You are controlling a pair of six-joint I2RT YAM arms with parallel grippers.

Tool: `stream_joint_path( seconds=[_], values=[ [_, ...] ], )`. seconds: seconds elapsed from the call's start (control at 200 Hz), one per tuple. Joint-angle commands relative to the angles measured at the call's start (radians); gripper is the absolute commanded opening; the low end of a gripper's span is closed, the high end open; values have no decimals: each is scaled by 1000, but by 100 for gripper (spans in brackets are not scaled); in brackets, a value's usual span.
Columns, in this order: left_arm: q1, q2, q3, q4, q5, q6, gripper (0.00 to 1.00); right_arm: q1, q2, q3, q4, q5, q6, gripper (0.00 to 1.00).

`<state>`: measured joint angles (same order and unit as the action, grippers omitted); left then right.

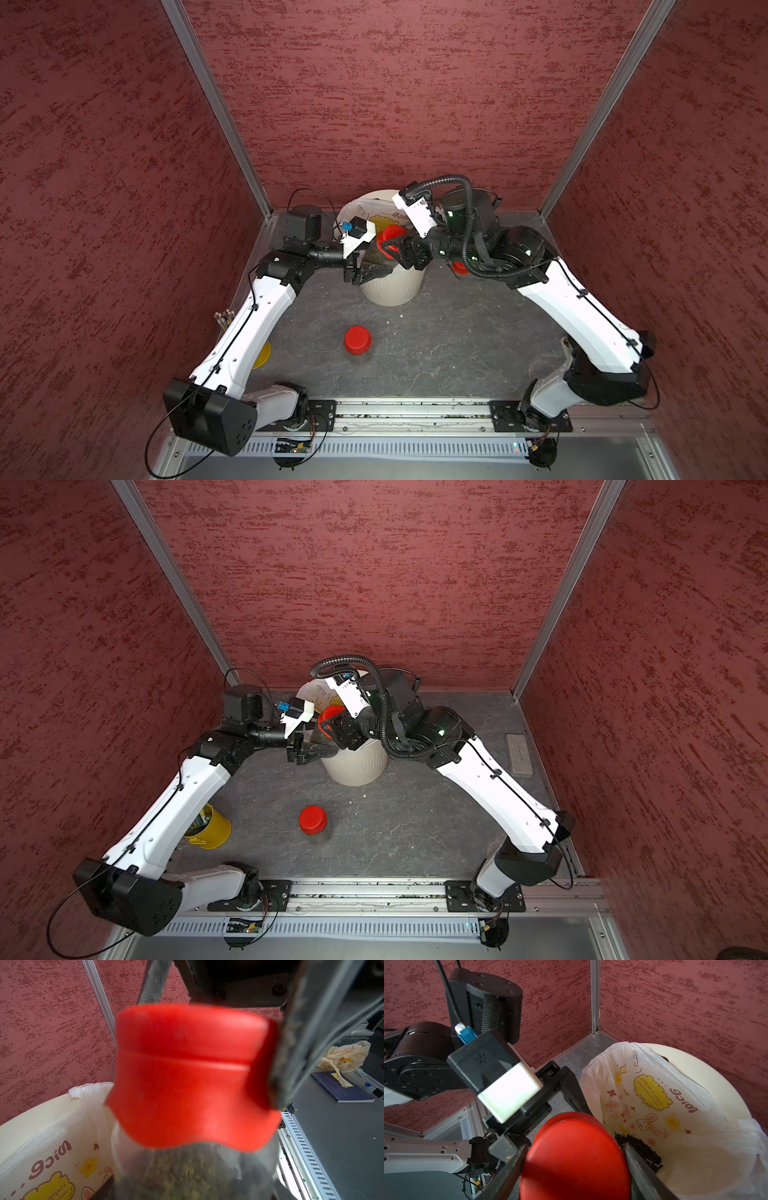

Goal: Empty moldy tea leaves from jars
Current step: Unscrew the lid from the jar.

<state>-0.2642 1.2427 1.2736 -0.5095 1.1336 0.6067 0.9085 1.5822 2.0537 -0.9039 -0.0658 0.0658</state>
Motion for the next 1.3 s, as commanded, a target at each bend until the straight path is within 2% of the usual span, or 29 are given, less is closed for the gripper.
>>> stream_joint_path(
  seconds=[0.0,0.16,0.466,0.771,0.912,1.162,1.292],
  values=[
    [4,-11,21,10,16,-5,69,-18,-27,-38,14,-24,-47,52],
    [3,-10,21,11,20,-4,69,-66,-63,-87,61,-135,-143,42],
    [2,-9,22,8,23,-6,69,-90,-82,-123,31,-351,-441,37],
    [2,-9,22,7,27,-4,69,-170,-111,-168,47,-515,-617,39],
    [2,-9,21,7,28,-5,69,-185,-98,-167,25,-534,-653,40],
    [3,-5,21,7,28,-5,69,-201,-120,-160,66,-586,-652,36],
    [2,-8,23,6,26,-4,69,-203,-97,-131,34,-575,-652,40]
  ],
)
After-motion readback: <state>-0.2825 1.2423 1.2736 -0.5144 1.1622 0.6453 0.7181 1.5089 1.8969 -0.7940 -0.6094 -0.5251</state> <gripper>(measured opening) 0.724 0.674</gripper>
